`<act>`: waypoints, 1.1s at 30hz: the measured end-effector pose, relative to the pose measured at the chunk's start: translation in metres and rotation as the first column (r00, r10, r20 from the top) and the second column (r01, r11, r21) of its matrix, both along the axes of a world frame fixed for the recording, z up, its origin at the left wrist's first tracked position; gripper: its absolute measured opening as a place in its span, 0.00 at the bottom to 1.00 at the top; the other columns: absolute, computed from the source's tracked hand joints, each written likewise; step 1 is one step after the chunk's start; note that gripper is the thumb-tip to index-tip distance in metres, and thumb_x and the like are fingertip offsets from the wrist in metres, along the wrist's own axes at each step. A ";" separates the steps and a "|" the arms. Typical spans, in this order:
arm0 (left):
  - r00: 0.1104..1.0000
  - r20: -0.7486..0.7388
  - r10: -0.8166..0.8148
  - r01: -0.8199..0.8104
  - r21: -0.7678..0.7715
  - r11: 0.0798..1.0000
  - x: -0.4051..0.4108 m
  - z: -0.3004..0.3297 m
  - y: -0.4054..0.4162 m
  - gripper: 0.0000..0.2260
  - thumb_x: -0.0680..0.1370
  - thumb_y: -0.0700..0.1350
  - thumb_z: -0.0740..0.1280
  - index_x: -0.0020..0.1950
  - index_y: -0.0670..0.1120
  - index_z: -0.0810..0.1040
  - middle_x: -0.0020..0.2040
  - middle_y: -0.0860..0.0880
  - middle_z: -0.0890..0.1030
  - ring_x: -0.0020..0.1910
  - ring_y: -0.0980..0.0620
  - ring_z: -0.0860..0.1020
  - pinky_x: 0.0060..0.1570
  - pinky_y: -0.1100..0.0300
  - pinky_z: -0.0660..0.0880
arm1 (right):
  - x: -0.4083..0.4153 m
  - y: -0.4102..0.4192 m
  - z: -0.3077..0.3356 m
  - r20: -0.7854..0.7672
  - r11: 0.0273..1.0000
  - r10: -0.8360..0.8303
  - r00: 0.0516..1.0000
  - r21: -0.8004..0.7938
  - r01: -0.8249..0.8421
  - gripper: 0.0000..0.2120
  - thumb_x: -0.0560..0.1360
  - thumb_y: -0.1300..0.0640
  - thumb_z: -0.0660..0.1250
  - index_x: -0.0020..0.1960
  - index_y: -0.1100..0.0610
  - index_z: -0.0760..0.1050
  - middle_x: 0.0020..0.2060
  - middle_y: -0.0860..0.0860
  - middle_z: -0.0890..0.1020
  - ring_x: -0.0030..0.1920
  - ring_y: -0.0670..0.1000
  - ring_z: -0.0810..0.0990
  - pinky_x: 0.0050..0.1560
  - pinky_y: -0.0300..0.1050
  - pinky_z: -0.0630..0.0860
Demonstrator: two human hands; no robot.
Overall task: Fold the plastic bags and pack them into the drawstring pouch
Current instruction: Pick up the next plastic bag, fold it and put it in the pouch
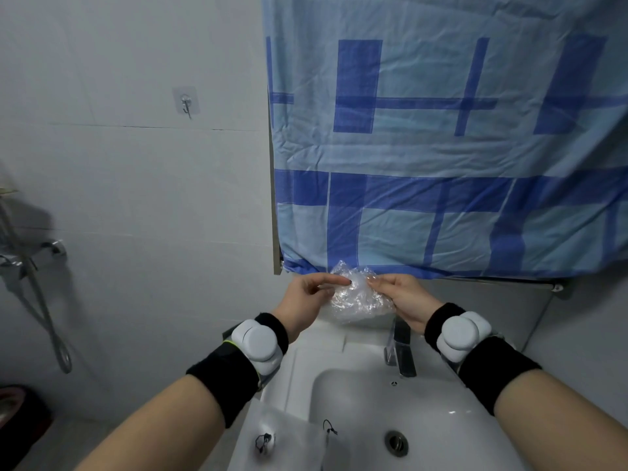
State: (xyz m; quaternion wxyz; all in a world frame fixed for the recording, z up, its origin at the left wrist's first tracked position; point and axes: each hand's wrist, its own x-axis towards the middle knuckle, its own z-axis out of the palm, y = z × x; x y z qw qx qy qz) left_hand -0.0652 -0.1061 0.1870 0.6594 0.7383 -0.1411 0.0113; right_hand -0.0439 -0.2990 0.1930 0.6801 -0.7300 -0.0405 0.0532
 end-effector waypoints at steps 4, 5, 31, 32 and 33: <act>0.998 -0.041 -0.045 0.046 0.019 0.999 0.000 -0.002 0.000 0.19 0.75 0.29 0.58 0.50 0.49 0.82 0.42 0.51 0.79 0.35 0.55 0.68 0.37 0.65 0.66 | -0.001 0.005 0.001 0.019 1.000 -0.013 1.000 -0.001 0.013 0.08 0.78 0.59 0.62 0.45 0.61 0.78 0.37 0.55 0.81 0.33 0.48 0.78 0.38 0.40 0.74; 0.996 -0.068 -0.051 0.051 0.000 0.999 0.000 -0.001 -0.001 0.18 0.74 0.29 0.58 0.50 0.49 0.81 0.43 0.52 0.78 0.37 0.55 0.70 0.39 0.64 0.67 | -0.001 0.005 0.000 0.037 1.000 -0.014 0.999 -0.024 0.015 0.09 0.78 0.59 0.62 0.46 0.63 0.78 0.38 0.56 0.80 0.34 0.49 0.77 0.38 0.41 0.74; 0.997 0.012 -0.082 0.076 0.279 0.957 0.011 -0.001 0.009 0.11 0.74 0.42 0.70 0.57 0.46 0.81 0.46 0.50 0.83 0.42 0.58 0.77 0.47 0.66 0.74 | -0.007 -0.006 0.008 -0.009 0.961 0.217 0.976 -0.173 -0.215 0.17 0.71 0.50 0.68 0.49 0.63 0.79 0.43 0.58 0.78 0.44 0.54 0.74 0.47 0.46 0.71; 0.997 0.004 -0.078 0.073 0.302 0.950 0.011 -0.001 0.010 0.09 0.74 0.43 0.70 0.55 0.46 0.82 0.44 0.51 0.83 0.41 0.58 0.77 0.45 0.66 0.74 | -0.009 -0.006 0.010 -0.034 0.953 0.223 0.974 -0.205 -0.225 0.15 0.72 0.49 0.68 0.48 0.61 0.80 0.40 0.57 0.76 0.40 0.53 0.72 0.42 0.43 0.69; 0.998 0.005 -0.069 0.063 0.335 0.940 0.013 -0.001 0.011 0.07 0.74 0.44 0.71 0.51 0.47 0.83 0.42 0.52 0.82 0.39 0.58 0.76 0.44 0.66 0.73 | -0.009 -0.007 0.012 -0.052 0.947 0.226 0.973 -0.221 -0.232 0.13 0.73 0.49 0.67 0.46 0.60 0.79 0.36 0.56 0.74 0.35 0.50 0.69 0.36 0.40 0.66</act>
